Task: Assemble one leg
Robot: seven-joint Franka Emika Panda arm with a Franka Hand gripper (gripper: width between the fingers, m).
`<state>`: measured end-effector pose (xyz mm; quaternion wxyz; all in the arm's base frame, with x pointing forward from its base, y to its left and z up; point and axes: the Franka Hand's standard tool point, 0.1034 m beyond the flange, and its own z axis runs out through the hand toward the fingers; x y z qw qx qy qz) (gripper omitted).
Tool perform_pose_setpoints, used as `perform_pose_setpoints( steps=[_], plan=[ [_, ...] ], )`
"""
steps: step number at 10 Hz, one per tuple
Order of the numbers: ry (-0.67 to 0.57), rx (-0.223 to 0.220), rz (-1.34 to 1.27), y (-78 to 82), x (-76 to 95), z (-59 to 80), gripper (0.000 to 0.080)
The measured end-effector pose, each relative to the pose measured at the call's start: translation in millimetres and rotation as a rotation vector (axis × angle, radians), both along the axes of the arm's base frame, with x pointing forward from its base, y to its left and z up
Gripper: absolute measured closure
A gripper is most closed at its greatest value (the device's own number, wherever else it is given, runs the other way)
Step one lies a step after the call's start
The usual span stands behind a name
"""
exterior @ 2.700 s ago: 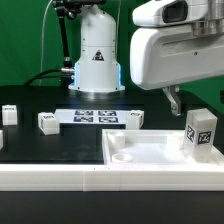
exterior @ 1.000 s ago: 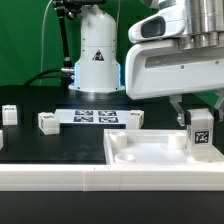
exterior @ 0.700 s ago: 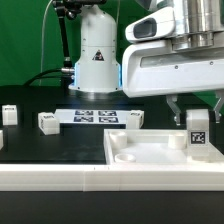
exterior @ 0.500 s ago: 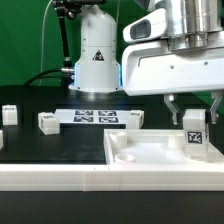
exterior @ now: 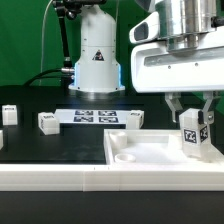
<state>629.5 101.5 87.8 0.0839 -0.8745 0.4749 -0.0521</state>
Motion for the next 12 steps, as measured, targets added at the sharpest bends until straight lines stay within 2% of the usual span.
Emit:
perform_pose_setpoints(
  steps=[6,8,9,10,11,12],
  plan=[
    [0.082,0.062,-0.371,3.8,-4.8,0.0,0.0501],
    [0.084,0.068,-0.39,4.0,-5.3,0.1,0.0501],
    [0.083,0.067,-0.379,4.9,-5.6,-0.3,0.0404],
    [0.078,0.059,-0.329,5.0,-5.6,-0.3,0.0234],
    [0.069,0.045,-0.236,2.9,-5.8,-0.1,0.0234],
    [0.057,0.025,-0.114,1.7,-5.7,-0.3,0.0173]
  ],
)
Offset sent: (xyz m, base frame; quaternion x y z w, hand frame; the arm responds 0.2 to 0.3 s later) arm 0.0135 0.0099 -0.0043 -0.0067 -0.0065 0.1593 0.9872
